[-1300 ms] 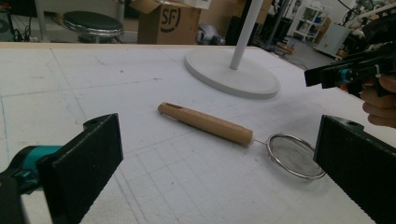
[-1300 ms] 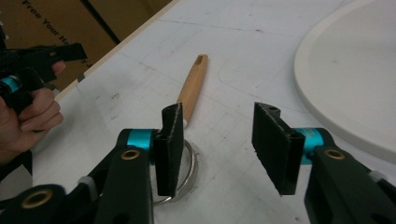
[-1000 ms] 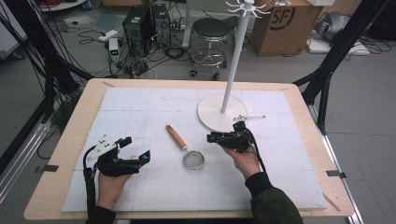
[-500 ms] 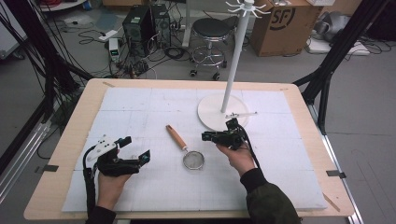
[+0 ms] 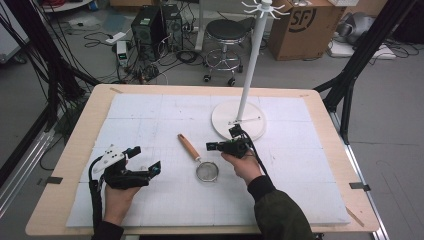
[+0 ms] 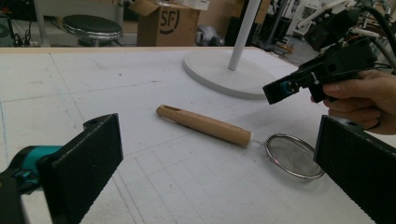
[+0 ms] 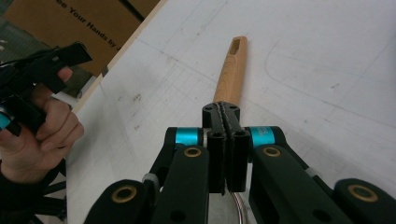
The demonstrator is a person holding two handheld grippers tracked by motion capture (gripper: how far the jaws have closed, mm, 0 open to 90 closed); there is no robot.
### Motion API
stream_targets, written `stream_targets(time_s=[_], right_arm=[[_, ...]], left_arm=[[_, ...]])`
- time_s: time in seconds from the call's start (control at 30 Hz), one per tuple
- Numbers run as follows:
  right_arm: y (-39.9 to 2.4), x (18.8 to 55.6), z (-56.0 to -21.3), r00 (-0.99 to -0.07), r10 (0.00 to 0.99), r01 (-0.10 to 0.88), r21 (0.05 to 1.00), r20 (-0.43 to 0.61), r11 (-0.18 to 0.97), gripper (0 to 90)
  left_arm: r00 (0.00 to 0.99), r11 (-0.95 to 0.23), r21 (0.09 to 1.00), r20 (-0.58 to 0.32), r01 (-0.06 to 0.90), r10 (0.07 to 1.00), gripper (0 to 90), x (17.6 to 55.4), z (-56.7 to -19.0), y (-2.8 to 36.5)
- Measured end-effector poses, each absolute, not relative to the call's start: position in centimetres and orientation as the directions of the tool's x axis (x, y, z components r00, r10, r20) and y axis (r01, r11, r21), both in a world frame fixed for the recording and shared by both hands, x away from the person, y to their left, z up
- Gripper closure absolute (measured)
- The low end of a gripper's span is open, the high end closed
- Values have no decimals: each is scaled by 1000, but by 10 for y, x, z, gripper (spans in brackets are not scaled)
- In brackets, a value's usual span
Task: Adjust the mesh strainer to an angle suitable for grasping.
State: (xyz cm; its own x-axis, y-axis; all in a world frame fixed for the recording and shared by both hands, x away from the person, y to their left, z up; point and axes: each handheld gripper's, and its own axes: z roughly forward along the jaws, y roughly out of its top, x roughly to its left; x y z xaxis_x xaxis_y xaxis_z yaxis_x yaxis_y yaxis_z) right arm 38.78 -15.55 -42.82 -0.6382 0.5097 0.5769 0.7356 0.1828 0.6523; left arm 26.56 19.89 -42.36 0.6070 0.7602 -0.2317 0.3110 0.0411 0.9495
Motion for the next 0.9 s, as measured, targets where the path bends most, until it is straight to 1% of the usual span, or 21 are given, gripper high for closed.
stream_targets(time_s=[0.27,0.53,0.83,0.9], right_arm=[[-145,395,-434,-625,515,752,629,587,196,893],[-131,402,-446,-590,537,791,566,603,233,893],[-103,414,-438,-602,566,783,555,563,281,893],[-100,416,-437,-595,567,788,553,569,271,893]], left_arm=[[608,41,949,-232,311,759,19,266,-424,199],[607,42,949,-233,311,760,20,266,-424,199],[605,41,949,-232,312,761,19,264,-424,200],[605,46,949,-235,312,760,19,264,-424,201]])
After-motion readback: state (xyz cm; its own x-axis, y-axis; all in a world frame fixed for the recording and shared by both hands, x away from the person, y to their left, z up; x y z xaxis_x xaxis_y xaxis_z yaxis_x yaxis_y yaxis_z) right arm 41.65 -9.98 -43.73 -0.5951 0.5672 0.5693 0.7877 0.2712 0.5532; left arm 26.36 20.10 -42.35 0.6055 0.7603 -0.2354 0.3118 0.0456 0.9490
